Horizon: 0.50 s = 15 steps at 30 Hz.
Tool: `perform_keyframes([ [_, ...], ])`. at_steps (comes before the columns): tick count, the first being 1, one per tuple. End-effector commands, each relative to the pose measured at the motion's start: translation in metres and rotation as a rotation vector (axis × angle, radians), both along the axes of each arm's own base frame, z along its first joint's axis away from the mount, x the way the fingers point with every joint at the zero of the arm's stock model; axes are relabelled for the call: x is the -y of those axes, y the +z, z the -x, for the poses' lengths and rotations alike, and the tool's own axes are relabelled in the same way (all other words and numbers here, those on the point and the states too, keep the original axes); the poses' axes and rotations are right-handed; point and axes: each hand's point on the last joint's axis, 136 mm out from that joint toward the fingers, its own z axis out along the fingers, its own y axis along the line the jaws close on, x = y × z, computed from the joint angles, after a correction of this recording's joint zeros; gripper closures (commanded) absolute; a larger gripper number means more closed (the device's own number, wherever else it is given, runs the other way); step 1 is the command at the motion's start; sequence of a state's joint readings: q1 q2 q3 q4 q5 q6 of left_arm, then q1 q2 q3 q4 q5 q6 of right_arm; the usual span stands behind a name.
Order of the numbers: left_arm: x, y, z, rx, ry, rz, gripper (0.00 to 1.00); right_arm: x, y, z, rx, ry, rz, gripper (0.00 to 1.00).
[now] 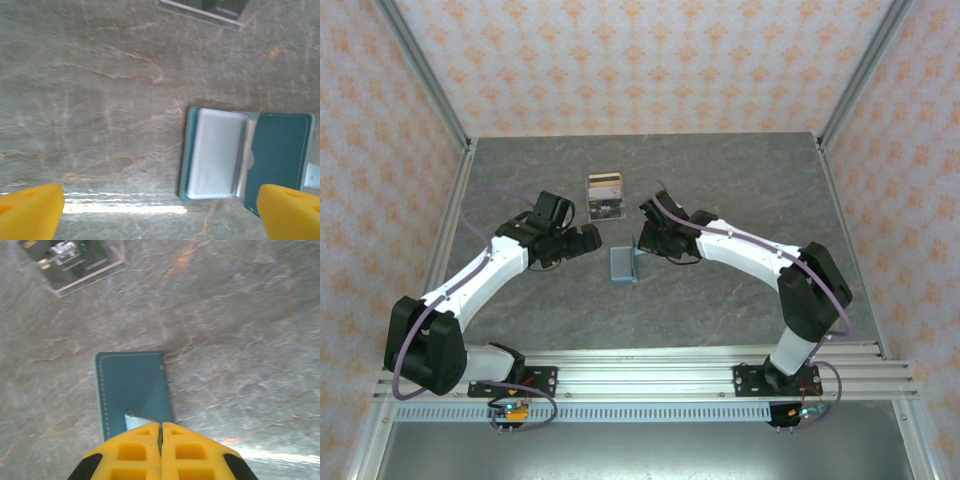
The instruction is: Take the credit cards out of the card holder
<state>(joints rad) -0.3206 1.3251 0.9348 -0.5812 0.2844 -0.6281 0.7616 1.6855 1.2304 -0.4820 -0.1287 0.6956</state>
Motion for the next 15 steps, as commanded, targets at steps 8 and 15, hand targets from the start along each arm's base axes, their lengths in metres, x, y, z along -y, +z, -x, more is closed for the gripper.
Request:
perform_keyframes([
  [8, 0.073, 0.002, -0.02, 0.006, -0.182, 0.255, 0.42, 0.061, -0.018, 0.004, -0.008, -0.117, 0.214, 0.96],
  [15, 0.126, -0.007, -0.03, -0.012, -0.273, 0.215, 0.61, 0.067, -0.028, -0.004, -0.007, -0.079, 0.212, 0.96],
])
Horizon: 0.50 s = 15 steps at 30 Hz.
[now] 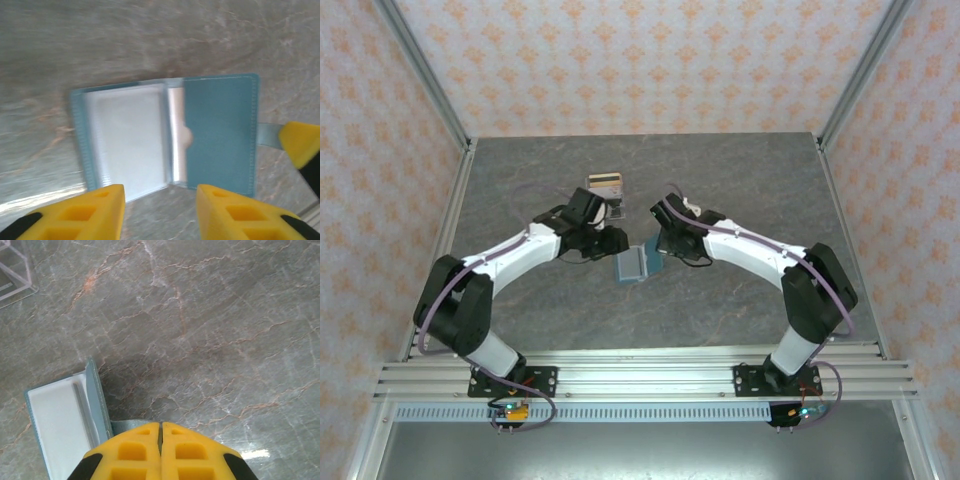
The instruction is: Take the credit cards out of the card holder
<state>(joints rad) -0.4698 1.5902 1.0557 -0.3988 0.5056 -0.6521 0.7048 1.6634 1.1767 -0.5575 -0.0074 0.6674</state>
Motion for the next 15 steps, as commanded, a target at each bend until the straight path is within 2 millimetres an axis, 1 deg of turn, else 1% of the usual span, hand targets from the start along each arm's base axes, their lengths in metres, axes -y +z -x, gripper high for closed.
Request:
perform_keyframes([
  [1, 0.026, 0.004, -0.013, 0.032, -0.032, 0.021, 0.63, 0.013, -0.012, 0.0, -0.008, 0.015, 0.039, 0.96],
  [4, 0.044, -0.005, -0.021, 0.012, -0.034, 0.038, 0.7, 0.016, -0.015, -0.002, -0.024, 0.027, 0.021, 0.96],
  [9, 0.063, -0.019, -0.039, -0.022, -0.061, 0.025, 0.8, 0.018, -0.023, 0.003, -0.068, 0.049, 0.0, 0.94],
  [12, 0.074, -0.026, -0.045, -0.019, -0.073, 0.019, 0.82, 0.018, -0.028, 0.008, -0.09, 0.052, -0.01, 0.92],
  [13, 0.076, -0.037, -0.045, -0.037, -0.077, 0.006, 0.83, 0.019, -0.026, 0.009, -0.088, 0.05, -0.012, 0.91],
  [15, 0.08, -0.045, -0.046, -0.059, -0.083, -0.007, 0.85, 0.023, -0.022, 0.009, -0.076, 0.034, -0.011, 0.87],
])
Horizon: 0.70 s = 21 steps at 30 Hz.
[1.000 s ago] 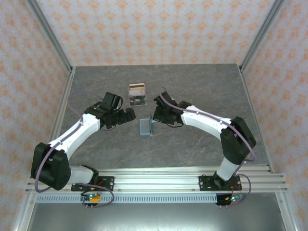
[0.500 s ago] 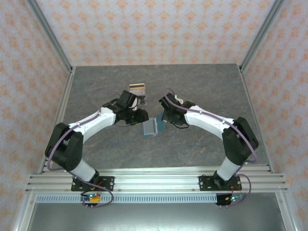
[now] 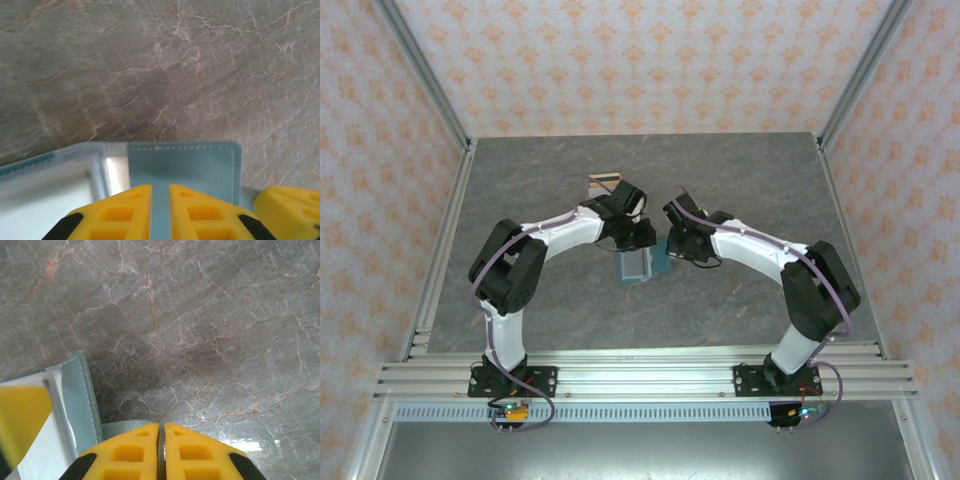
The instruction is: Take the credit cards out of the card holder
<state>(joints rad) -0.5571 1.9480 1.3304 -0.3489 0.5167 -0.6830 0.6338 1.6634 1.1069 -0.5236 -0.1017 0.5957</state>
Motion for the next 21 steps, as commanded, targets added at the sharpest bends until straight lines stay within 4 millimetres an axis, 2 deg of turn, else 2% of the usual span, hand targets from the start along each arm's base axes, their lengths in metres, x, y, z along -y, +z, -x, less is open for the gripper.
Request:
perform_keyframes([
  [1, 0.011, -0.007, -0.001, -0.019, -0.021, -0.015, 0.85, 0.013, 0.006, 0.005, 0.01, -0.029, 0.026, 0.83],
  [3, 0.014, -0.014, 0.0, -0.038, -0.033, -0.03, 0.87, 0.027, 0.019, 0.003, 0.056, -0.087, 0.062, 0.75],
  [6, 0.018, -0.024, 0.003, -0.059, -0.061, -0.065, 0.88, 0.032, 0.041, 0.002, 0.114, -0.108, 0.045, 0.62],
  [9, 0.018, -0.033, 0.008, -0.071, -0.075, -0.098, 0.89, 0.025, 0.049, 0.006, 0.12, -0.084, -0.015, 0.61],
  [11, 0.017, -0.038, 0.011, -0.083, -0.076, -0.103, 0.89, 0.013, 0.043, 0.011, 0.095, -0.055, -0.074, 0.63],
  [15, 0.013, -0.045, 0.014, -0.091, -0.077, -0.121, 0.93, -0.007, 0.02, 0.018, 0.022, -0.041, -0.184, 0.79],
  [21, 0.015, -0.032, 0.013, -0.063, -0.084, -0.108, 0.95, -0.018, -0.004, 0.022, -0.03, -0.058, -0.242, 0.88],
])
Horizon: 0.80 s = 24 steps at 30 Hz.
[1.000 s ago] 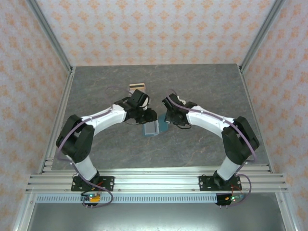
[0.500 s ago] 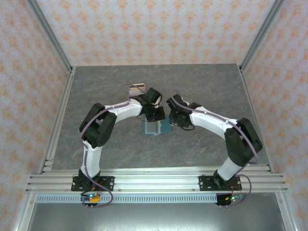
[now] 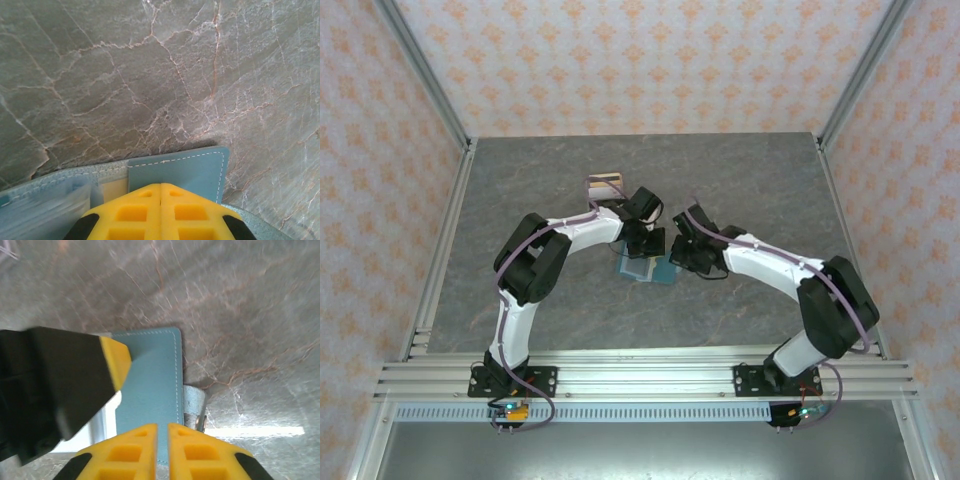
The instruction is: Take the credit cards out of the card holder
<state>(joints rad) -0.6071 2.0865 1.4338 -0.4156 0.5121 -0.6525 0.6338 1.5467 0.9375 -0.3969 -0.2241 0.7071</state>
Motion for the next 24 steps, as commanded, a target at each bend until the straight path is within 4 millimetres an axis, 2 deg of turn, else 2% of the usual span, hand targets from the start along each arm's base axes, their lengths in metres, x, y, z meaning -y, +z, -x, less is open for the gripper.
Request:
perform_keyframes([
  [1, -0.007, 0.007, 0.004, 0.011, -0.012, -0.036, 0.96, -0.013, -0.004, -0.005, -0.007, -0.01, -0.07, 0.89],
  [5, -0.002, 0.021, -0.001, 0.025, 0.001, -0.006, 0.94, -0.018, -0.019, -0.002, -0.048, -0.014, -0.085, 0.92],
  [8, -0.003, 0.027, -0.003, 0.021, 0.034, 0.012, 0.91, -0.011, -0.029, -0.001, -0.062, -0.033, -0.046, 0.92],
  [12, -0.009, 0.039, -0.005, 0.027, 0.06, 0.039, 0.82, -0.009, -0.04, 0.0, -0.079, -0.033, -0.021, 0.92],
  [17, -0.052, 0.046, -0.007, 0.003, 0.179, -0.024, 0.62, -0.002, -0.051, 0.003, -0.101, -0.038, 0.022, 0.92],
  [19, -0.067, 0.053, -0.006, 0.009, 0.216, -0.025, 0.59, 0.003, -0.051, 0.003, -0.095, -0.038, 0.057, 0.92],
  [21, -0.081, 0.049, -0.003, -0.001, 0.232, -0.056, 0.56, 0.007, -0.052, 0.003, -0.092, -0.036, 0.084, 0.91],
  [24, -0.09, 0.042, 0.004, -0.024, 0.229, -0.079, 0.55, 0.008, -0.054, 0.004, -0.094, -0.032, 0.094, 0.91],
])
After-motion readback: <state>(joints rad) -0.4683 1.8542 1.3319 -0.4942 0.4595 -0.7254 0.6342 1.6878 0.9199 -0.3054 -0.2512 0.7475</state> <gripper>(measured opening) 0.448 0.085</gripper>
